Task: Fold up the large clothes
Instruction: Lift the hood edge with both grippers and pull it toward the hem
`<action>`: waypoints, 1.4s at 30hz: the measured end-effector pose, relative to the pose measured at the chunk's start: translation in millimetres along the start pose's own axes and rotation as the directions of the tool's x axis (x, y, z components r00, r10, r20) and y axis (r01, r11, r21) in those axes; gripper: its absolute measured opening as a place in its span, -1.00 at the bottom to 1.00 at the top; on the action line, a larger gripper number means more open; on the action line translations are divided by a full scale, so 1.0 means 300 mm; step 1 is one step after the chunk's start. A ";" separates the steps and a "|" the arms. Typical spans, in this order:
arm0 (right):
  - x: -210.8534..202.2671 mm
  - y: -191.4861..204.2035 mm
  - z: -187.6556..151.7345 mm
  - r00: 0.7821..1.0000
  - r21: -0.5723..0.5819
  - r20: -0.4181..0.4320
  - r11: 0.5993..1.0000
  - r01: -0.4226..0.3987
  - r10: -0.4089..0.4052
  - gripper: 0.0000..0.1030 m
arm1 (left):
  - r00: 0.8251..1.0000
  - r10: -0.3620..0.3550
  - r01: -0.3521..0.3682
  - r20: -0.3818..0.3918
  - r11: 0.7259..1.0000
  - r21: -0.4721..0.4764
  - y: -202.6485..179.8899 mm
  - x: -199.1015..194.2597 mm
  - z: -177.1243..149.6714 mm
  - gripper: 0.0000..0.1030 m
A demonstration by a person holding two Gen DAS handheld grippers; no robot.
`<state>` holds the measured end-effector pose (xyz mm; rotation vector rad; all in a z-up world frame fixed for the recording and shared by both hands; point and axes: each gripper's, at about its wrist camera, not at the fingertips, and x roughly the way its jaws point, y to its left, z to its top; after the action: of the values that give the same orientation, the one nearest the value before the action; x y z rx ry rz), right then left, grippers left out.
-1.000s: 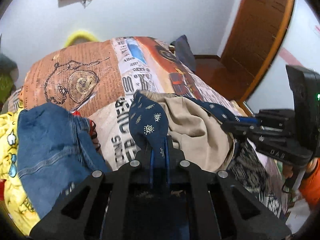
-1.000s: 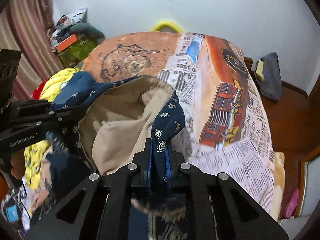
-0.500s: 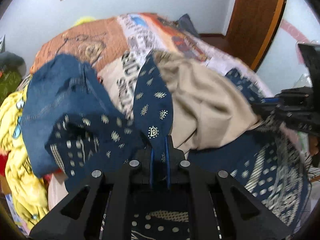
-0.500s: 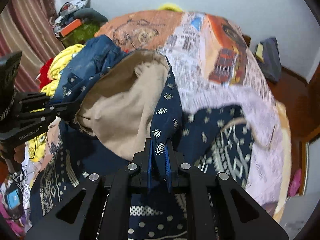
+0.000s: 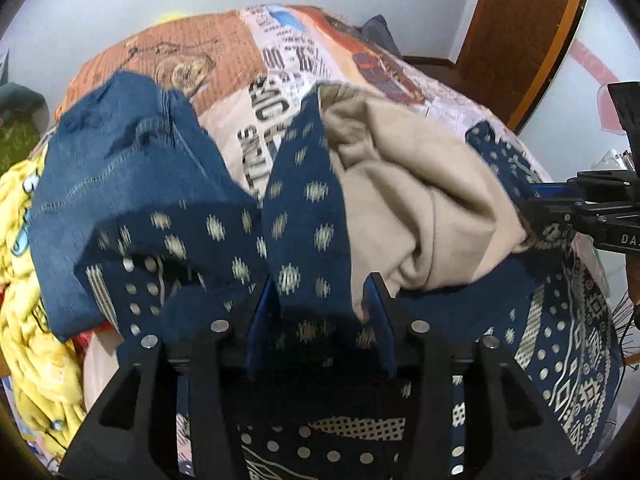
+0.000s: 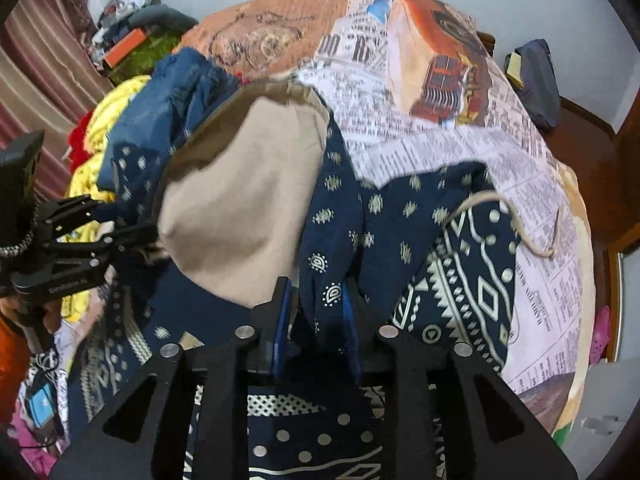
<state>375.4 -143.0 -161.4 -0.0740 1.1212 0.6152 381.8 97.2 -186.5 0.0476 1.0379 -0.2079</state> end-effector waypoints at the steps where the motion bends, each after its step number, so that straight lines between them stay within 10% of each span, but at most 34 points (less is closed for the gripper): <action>1: -0.010 0.000 0.010 1.000 0.000 0.013 1.000 -0.003 0.003 -0.38 | 1.000 -0.002 0.002 0.009 1.000 0.000 -0.003 -0.007 0.016 -0.11; 24: 0.276 -0.102 0.249 0.996 0.098 -0.041 0.992 -0.079 0.083 -0.25 | 0.998 -0.062 0.059 -0.020 0.991 -0.116 0.066 0.250 0.287 -0.07; 28: 0.290 -0.099 0.246 0.994 0.089 -0.038 0.991 -0.096 0.099 -0.76 | 0.998 -0.053 0.048 -0.039 0.992 -0.120 0.068 0.286 0.283 -0.25; 33: 0.220 -0.066 0.247 0.998 0.044 0.026 0.998 -0.054 0.053 -0.84 | 0.995 -0.101 0.100 0.000 0.985 -0.141 0.071 0.216 0.283 -0.77; 42: -0.089 0.059 0.210 0.988 -0.031 0.126 0.996 -0.086 0.090 -0.86 | 0.981 -0.137 0.148 0.138 0.986 -0.070 -0.005 -0.092 0.269 -0.79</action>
<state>410.6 -117.1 -105.7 -0.0073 0.9969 0.7038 436.5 88.8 -121.6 -0.1129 0.9162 -0.2957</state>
